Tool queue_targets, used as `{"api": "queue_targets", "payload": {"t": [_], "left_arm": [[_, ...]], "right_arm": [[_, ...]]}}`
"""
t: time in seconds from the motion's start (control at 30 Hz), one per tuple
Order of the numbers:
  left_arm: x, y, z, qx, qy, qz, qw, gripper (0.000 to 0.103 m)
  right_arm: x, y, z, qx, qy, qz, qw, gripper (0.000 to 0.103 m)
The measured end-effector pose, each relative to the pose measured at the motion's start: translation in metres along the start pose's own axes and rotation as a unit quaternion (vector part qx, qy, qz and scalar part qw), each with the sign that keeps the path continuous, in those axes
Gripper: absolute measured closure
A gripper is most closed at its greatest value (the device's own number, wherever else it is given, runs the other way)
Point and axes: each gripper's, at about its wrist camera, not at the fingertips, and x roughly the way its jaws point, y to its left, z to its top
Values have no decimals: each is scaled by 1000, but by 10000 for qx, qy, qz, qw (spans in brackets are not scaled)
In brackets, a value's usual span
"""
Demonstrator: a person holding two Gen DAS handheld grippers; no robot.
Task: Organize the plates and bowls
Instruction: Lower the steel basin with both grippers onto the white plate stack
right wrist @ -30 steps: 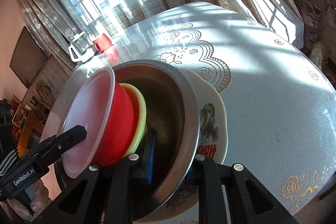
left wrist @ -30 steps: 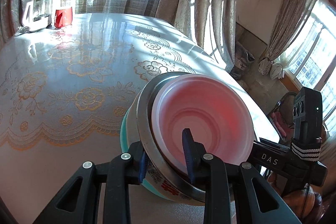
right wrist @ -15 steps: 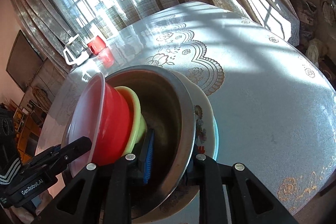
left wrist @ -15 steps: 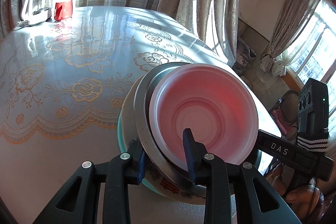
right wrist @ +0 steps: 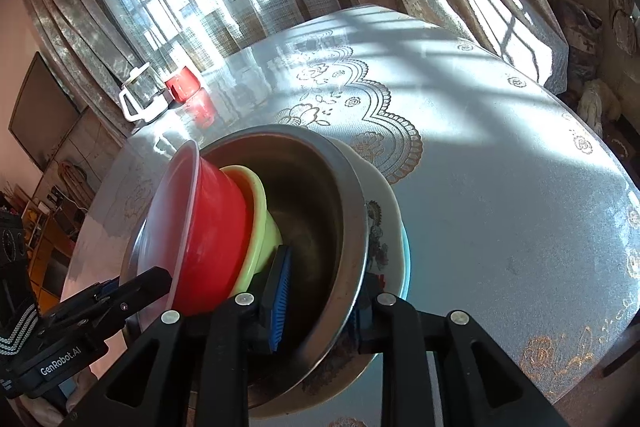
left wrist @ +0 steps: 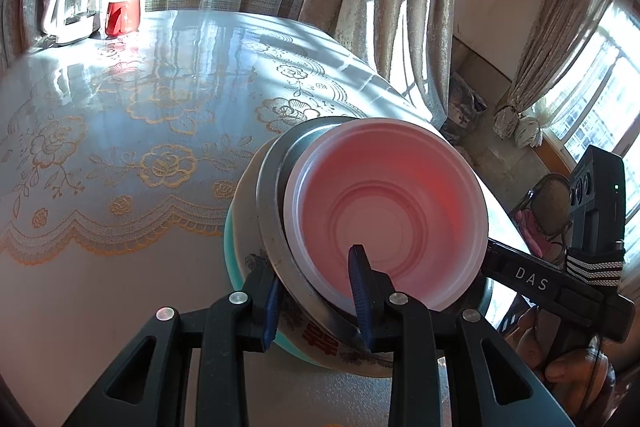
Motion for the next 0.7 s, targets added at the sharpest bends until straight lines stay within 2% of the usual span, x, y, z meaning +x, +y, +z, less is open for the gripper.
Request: {"api": "queue_targets", "payload": {"t": [0.47,0.7], "left_arm": [[-5,1,-2,-80,-10,-80,9999,73],[-8,2,-4,-102,-69,25,9999,70]], "right_arm": [[-10,-10,0,244,-188,-15,9995,76],[-9,-6,-1,164,-202,-45,9997,76]]}}
